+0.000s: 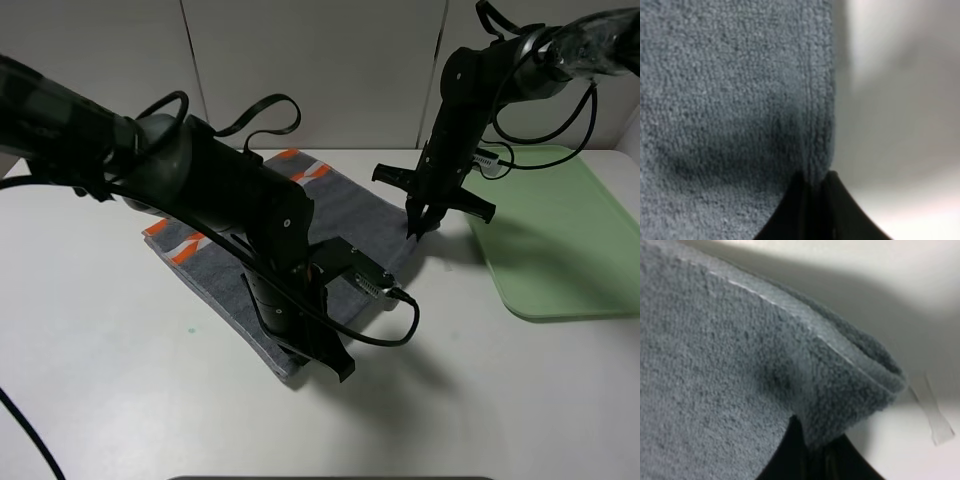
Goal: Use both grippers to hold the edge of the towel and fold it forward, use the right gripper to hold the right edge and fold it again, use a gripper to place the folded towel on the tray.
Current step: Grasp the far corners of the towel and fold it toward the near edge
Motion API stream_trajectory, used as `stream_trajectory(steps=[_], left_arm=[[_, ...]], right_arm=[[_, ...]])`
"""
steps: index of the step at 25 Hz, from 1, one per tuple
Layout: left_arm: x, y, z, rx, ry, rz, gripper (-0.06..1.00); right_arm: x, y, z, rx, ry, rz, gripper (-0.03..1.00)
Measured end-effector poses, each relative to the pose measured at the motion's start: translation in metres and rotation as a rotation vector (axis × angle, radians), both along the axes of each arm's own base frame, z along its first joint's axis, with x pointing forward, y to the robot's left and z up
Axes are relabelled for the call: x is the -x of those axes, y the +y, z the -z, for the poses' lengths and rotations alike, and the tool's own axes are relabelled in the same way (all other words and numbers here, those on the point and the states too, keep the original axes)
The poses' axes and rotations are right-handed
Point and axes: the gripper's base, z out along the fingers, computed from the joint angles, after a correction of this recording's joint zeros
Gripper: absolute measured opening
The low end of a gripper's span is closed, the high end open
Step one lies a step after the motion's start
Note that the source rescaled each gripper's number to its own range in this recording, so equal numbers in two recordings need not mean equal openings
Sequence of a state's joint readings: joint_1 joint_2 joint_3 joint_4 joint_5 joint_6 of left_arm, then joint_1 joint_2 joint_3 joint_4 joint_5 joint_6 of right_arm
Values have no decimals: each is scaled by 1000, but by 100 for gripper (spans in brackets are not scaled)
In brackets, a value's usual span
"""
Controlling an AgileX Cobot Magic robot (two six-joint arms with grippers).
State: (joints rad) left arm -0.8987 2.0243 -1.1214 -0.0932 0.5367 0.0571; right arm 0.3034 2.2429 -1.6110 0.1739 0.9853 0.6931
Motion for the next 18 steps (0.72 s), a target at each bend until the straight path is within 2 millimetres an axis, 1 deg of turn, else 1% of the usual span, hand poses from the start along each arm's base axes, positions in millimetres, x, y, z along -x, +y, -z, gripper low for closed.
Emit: stream_trajectory(steps=[4,7,10,15,18], left_arm=[[1,0,-15,19,-8,-1,0],[0,-2,-26,36,-19,0,0],[0,-2,-33,46,-24,-1,0],[1,-1,-46,70,-40,-5,0],[1,-2,-54,85,-46,-6,0]], right_arm=[[2,-2,-11,12,-7,-13,0],[3,-4,-25,27,-28,-27,0],[6,-6,-38,39,-41,-38,0],[10,-10,-50,71,-38,-58,0],[13,-12,-61,83,-48,-66,0]])
